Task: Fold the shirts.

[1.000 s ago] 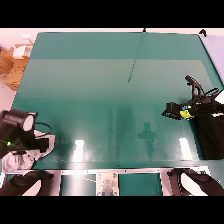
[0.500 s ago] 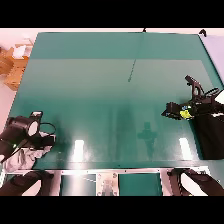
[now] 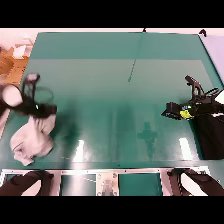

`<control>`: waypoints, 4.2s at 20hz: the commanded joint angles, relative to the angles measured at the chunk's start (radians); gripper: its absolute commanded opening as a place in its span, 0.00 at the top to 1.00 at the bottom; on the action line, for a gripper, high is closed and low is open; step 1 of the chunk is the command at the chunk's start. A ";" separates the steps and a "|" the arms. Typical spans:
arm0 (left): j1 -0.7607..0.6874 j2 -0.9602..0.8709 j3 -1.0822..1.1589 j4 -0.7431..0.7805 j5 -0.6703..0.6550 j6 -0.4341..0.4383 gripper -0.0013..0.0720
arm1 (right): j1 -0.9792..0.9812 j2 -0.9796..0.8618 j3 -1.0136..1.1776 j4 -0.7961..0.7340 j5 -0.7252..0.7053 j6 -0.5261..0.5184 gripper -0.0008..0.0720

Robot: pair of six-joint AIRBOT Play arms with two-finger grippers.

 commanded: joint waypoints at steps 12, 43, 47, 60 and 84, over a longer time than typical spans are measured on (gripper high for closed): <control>-0.400 -0.488 0.349 -0.634 0.309 0.273 0.95 | 0.000 0.000 0.000 0.000 0.000 0.000 0.97; 0.047 -0.636 -0.002 -0.690 0.362 0.335 0.17 | 0.662 -0.679 0.325 0.330 -0.429 -0.115 0.67; 0.053 -0.634 0.006 -0.650 0.399 0.345 0.96 | 0.642 -0.671 0.325 0.282 -0.349 -0.115 0.97; 0.266 -0.608 0.356 -0.332 -0.015 0.272 0.96 | 0.007 -0.340 0.336 0.069 -0.042 -0.108 0.97; 0.245 -0.188 0.809 -0.397 -0.176 0.354 0.96 | -0.176 -0.201 1.047 0.229 -0.056 -0.156 0.97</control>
